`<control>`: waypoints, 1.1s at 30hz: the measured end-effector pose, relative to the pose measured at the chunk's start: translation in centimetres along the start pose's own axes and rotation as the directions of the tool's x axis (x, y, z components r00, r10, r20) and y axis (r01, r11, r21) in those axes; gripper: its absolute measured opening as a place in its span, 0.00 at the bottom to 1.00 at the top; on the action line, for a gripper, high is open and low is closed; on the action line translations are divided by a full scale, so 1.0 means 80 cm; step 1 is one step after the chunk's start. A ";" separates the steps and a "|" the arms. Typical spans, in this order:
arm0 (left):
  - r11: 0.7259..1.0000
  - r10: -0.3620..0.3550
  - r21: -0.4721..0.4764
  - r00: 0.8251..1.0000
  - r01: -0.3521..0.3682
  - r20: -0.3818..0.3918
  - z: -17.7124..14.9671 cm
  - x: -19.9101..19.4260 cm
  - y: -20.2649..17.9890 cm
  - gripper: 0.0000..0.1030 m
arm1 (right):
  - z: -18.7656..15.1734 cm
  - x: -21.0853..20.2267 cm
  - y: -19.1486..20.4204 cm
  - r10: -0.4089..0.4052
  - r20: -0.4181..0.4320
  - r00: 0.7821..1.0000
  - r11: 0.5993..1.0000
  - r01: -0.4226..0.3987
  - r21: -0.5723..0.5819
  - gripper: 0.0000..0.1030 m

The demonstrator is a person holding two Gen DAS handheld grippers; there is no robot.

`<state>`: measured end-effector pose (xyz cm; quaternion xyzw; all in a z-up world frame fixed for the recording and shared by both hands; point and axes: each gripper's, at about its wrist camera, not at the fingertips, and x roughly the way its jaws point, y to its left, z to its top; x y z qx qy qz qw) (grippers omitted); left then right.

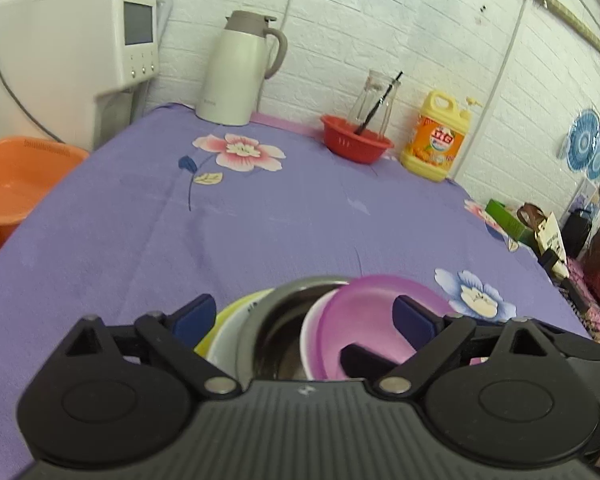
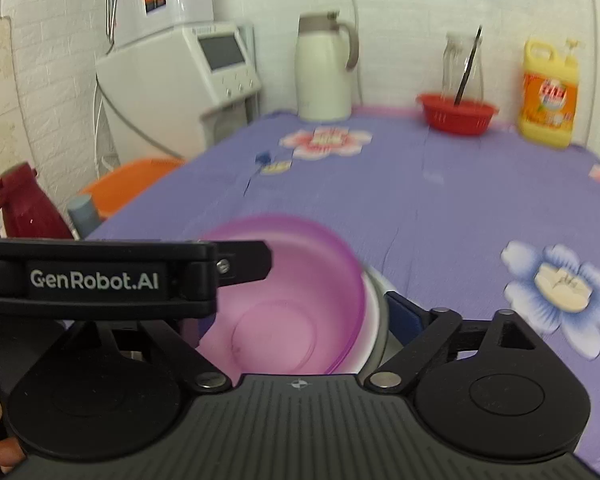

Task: Organize plates and bowls
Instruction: 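Lower the nested bowls with the right tool onto the plate stack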

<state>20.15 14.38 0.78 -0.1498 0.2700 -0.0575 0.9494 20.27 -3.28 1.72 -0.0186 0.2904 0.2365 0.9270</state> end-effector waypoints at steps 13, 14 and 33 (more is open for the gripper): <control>0.999 0.045 -0.027 0.998 -0.044 0.047 0.008 -0.024 -0.010 0.97 | 0.015 -0.030 -0.038 -0.037 0.084 0.996 0.996 0.030 0.085 1.00; 0.998 0.049 -0.037 0.998 -0.047 0.050 0.006 -0.027 -0.013 0.97 | 0.015 -0.033 -0.042 -0.039 0.080 0.996 0.995 0.032 0.091 1.00; 0.985 0.109 0.125 0.988 -0.122 0.105 -0.081 -0.108 -0.110 0.97 | -0.057 -0.144 -0.064 -0.271 0.025 0.962 0.936 0.257 0.242 1.00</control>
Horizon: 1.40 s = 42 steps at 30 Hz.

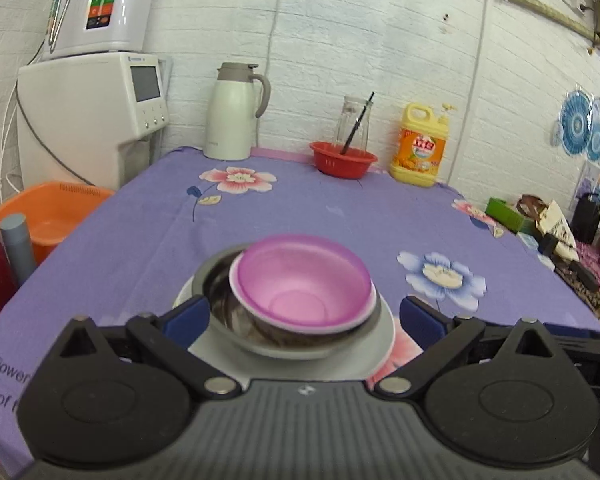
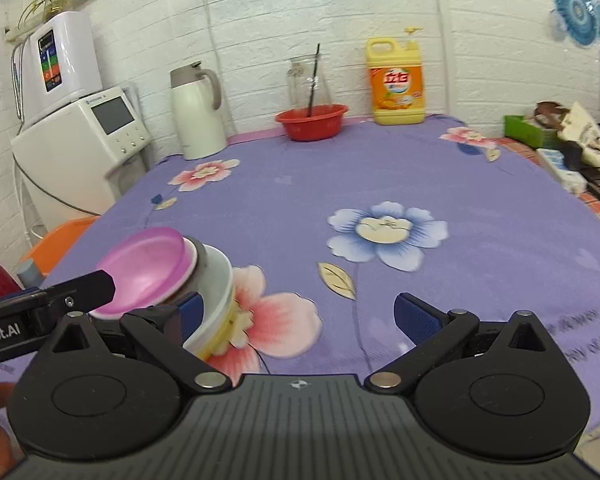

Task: Organize plates and bowls
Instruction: 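Lower the nested bowls with the right tool onto the plate stack, then open both tools and withdraw them from the stacked dishes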

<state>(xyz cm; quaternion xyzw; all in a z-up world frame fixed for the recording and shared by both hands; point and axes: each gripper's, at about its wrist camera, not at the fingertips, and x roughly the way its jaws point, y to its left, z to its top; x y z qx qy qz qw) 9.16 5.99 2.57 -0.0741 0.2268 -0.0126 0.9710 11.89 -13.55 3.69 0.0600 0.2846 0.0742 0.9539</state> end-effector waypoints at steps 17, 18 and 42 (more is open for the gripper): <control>0.997 -0.027 0.072 1.000 0.026 0.002 -0.078 -0.076 -0.022 0.97 | -0.101 -0.080 -0.031 -0.065 0.014 0.998 0.998 0.065 0.028 1.00; 0.996 -0.032 0.079 0.999 0.032 0.007 -0.078 -0.078 -0.023 0.97 | -0.104 -0.085 -0.031 -0.064 0.020 0.998 0.998 0.063 0.024 1.00; 0.996 -0.015 0.092 1.000 0.014 0.011 -0.076 -0.078 -0.035 0.97 | -0.109 -0.105 -0.036 0.026 0.033 0.999 0.997 -0.028 0.069 1.00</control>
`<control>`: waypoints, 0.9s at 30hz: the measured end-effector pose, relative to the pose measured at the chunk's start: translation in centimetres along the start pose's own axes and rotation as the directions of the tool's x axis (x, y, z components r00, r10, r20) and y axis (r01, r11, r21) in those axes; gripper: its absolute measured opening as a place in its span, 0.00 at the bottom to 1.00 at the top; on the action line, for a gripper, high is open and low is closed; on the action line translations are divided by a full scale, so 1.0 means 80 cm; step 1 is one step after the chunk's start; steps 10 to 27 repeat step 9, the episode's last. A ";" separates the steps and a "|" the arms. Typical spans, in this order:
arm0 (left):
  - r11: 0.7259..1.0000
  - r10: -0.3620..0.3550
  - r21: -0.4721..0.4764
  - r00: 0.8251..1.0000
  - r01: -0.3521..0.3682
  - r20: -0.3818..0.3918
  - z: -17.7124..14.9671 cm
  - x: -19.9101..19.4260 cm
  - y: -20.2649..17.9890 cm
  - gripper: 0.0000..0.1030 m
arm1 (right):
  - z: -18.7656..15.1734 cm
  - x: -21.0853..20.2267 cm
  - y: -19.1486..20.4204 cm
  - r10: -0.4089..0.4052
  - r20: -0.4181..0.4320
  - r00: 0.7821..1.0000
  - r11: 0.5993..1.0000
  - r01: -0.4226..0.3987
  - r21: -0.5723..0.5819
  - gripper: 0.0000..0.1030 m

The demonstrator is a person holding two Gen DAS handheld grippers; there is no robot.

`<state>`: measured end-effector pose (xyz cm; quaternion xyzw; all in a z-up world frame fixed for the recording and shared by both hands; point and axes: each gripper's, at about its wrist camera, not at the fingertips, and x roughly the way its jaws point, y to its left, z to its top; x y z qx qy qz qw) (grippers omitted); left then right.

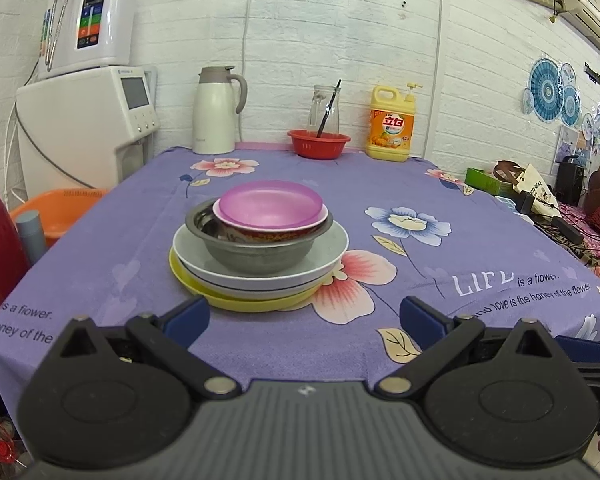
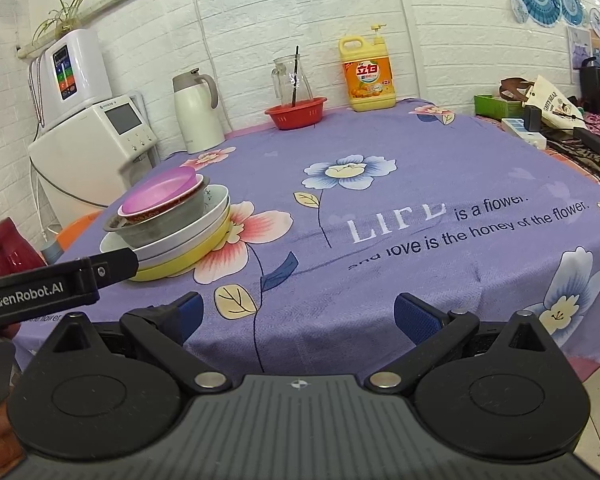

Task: Organize plates and bowls
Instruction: 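Open both tools and withdraw them from the stacked dishes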

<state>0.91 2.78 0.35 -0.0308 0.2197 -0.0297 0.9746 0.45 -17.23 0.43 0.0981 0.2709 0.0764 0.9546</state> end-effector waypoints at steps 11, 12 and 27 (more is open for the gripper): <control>1.000 -0.015 -0.020 1.000 0.015 0.021 -0.001 -0.004 0.006 0.97 | -0.001 0.000 0.000 0.010 -0.002 1.000 1.000 -0.010 0.011 1.00; 1.000 -0.015 -0.020 1.000 0.015 0.021 -0.001 -0.004 0.006 0.97 | -0.001 0.000 0.000 0.010 -0.002 1.000 1.000 -0.010 0.011 1.00; 1.000 -0.015 -0.020 1.000 0.015 0.021 -0.001 -0.004 0.006 0.97 | -0.001 0.000 0.000 0.010 -0.002 1.000 1.000 -0.010 0.011 1.00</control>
